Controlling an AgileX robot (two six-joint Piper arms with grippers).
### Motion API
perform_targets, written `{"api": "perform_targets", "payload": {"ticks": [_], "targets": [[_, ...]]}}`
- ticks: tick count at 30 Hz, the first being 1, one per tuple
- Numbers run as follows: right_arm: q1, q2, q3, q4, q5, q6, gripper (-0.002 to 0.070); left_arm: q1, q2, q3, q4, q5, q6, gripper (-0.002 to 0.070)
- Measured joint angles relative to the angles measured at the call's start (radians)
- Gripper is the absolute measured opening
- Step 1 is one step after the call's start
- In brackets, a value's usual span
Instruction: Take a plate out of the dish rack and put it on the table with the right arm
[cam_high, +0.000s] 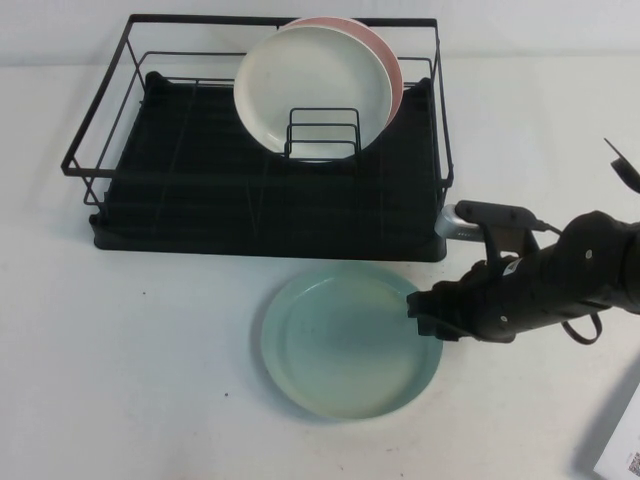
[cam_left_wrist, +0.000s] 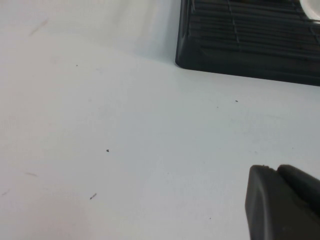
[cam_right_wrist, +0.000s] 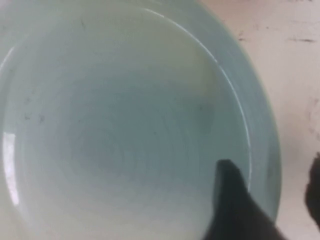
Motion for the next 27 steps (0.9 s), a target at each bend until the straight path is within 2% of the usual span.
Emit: {"api": "perform_targets", "payload": {"ticks": [3,7,10,14,16,19,27], "targets": [[0.000,-0.025,0.000,-0.014,0.000,0.000,0.0365,0.000,0.000,0.000,0.000,0.000,0.000,-0.0004],[0.000,-0.115,0.000,-0.052,0.023,0.000,0.0389,0.000,0.000,0.000,0.000,0.000,0.000,-0.0004],[0.000,-0.218,0.000,-0.061,0.079,0.000,0.0324,0.000,0.000,0.000,0.000,0.000,0.000,-0.0004],[0.000,-0.382,0.000,-0.121,0.192,0.000,0.0085,0.000,0.000,0.000,0.000,0.000,0.000,-0.0004],[0.000,-0.459,0.000,-0.163,0.254,0.000,0.0029,0.000,0.000,0.000,0.000,0.000,0.000,-0.0004],[0.000,-0.581,0.000,-0.196,0.331,0.000,-0.0003,0.000,0.000,0.000,0.000,0.000,0.000,-0.0004],[0.000,-0.872,0.108,-0.261,0.380,0.000,-0.0017,0.000,0.000,0.000,0.000,0.000,0.000,-0.0004]]}}
